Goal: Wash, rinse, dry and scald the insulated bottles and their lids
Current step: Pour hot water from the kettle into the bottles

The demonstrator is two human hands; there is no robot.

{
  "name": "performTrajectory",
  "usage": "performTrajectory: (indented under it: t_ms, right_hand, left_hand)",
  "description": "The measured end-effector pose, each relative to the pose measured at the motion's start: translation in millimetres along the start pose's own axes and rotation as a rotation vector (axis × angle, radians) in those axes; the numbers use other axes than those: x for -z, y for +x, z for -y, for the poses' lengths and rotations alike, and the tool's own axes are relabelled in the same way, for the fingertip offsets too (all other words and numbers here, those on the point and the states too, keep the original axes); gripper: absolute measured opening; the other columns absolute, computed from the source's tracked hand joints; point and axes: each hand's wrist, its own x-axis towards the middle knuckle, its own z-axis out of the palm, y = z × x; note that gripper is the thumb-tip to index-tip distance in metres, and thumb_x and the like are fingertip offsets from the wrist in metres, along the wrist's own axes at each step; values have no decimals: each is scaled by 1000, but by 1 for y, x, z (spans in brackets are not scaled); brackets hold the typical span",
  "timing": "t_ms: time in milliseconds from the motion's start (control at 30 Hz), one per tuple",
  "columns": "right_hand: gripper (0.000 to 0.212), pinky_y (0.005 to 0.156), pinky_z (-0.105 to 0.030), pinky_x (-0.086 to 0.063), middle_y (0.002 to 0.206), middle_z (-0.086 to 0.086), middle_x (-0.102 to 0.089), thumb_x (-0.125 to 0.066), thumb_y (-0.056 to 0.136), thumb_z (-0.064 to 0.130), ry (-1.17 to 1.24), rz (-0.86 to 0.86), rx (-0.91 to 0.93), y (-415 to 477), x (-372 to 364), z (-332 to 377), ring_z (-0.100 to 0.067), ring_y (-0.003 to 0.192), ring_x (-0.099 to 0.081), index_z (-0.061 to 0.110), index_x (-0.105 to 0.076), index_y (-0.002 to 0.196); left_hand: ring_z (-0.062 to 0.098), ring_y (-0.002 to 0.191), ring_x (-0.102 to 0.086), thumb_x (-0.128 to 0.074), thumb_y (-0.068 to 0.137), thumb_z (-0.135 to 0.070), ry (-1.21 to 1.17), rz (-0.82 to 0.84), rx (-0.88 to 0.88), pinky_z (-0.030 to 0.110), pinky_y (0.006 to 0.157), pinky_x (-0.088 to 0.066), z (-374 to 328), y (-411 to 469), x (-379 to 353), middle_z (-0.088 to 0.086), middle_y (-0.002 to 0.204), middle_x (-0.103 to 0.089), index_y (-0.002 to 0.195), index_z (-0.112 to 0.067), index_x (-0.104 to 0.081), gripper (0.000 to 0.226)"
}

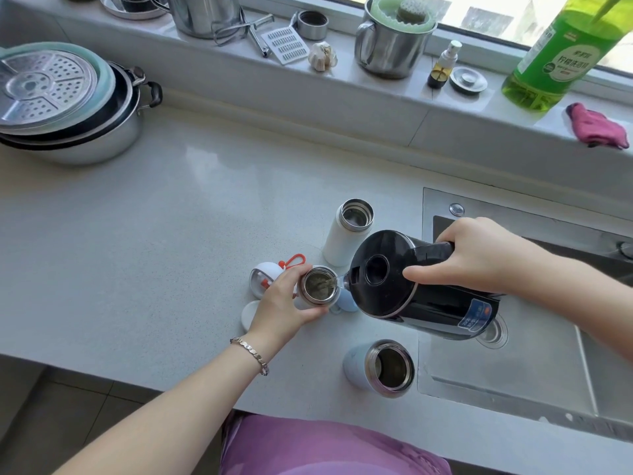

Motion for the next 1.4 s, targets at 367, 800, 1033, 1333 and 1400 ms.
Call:
performTrajectory:
  t_ms: [367, 800, 1033, 1333, 1400]
  right_hand:
    - [46, 47, -24, -26, 46, -1, -38, -71, 61, 44, 542, -56, 26, -17, -24, -54, -14, 46, -32, 10, -43, 50]
    - [52, 53, -27, -23, 47, -9, -38, -74, 63, 40, 742, -252, -116, -57, -41, -112, -16, 48, -30, 1, -43, 49]
    - [65, 47, -25, -23, 46, -4, -36, -74, 60, 47, 571, -181, -94, -61, -23, -115, -16, 46, -28, -10, -43, 57]
    - [55, 43, -22, -27, 44, 4, -35, -68, 57, 53, 200, -40, 39, -51, 4, -77, -12, 44, -29, 0, -54, 58]
    - [59, 46, -25, -27, 45, 4, -33, -67, 56, 57, 138, -18, 55, -51, 8, -67, -14, 45, -28, 0, -52, 58]
  left_hand:
    - [-2, 127, -27, -81, 70, -17, 178, -148, -170, 2, 105, -12, -21, -20, 3, -10, 132, -37, 132, -12, -47, 70]
    - [6, 119, -49, -84, 60, -30, 296, 376, -223, 14, 99, -34, -61, -55, -60, -10, 127, -56, 128, -21, -53, 76]
    - [11, 107, -58, -90, 53, -21, 179, 13, -109, 18, 95, -40, -57, -35, -51, -4, 114, -65, 116, -16, -63, 69]
    - [9, 111, -50, -91, 52, -21, 117, 12, -94, 12, 96, -36, -48, -32, -47, -5, 117, -50, 121, -12, -52, 79]
    - [10, 110, -49, -90, 53, -20, 138, 15, -120, 5, 95, -32, -45, -33, -47, -6, 115, -50, 118, -9, -55, 75]
